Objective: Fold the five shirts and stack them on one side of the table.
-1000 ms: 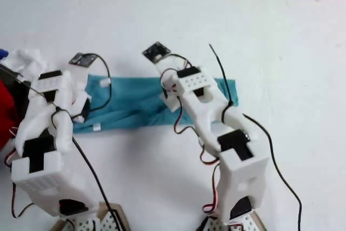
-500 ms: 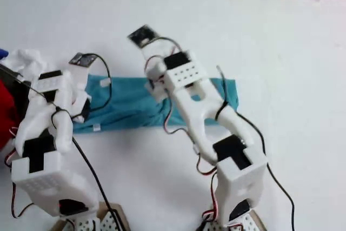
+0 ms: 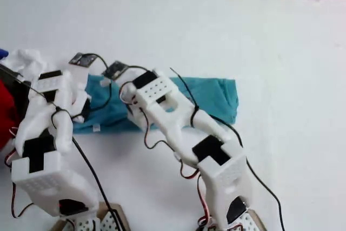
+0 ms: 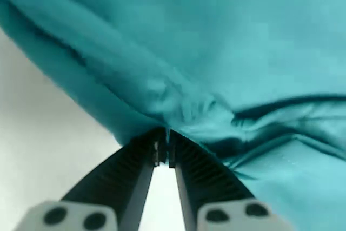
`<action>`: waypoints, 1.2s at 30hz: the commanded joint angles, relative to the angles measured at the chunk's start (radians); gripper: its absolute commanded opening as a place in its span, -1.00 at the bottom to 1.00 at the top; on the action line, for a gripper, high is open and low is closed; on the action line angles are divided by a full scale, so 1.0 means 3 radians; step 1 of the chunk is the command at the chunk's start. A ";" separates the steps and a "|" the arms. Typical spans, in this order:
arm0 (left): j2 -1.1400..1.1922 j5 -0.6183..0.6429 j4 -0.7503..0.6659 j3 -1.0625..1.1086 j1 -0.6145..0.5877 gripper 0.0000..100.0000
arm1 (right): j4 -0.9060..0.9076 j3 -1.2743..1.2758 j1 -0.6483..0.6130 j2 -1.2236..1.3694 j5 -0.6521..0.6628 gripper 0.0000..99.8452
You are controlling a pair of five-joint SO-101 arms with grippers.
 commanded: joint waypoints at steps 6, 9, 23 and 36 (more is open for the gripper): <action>0.0036 0.0000 -0.0164 -0.0003 -0.0010 -0.95 | 0.0187 -0.0026 0.0279 -0.0688 0.0184 -0.96; 0.0036 0.0000 -0.0164 -0.0003 -0.0010 -0.95 | 0.0110 -0.0031 0.0519 -0.1010 0.0184 -0.96; 0.0036 0.0000 -0.0164 -0.0003 -0.0010 -0.95 | -0.0760 0.0419 0.1465 -0.0263 0.0450 -0.96; -0.0363 0.0005 0.0373 -0.0345 0.0041 -0.95 | -0.0514 0.0368 0.1736 -0.0749 0.0460 -0.96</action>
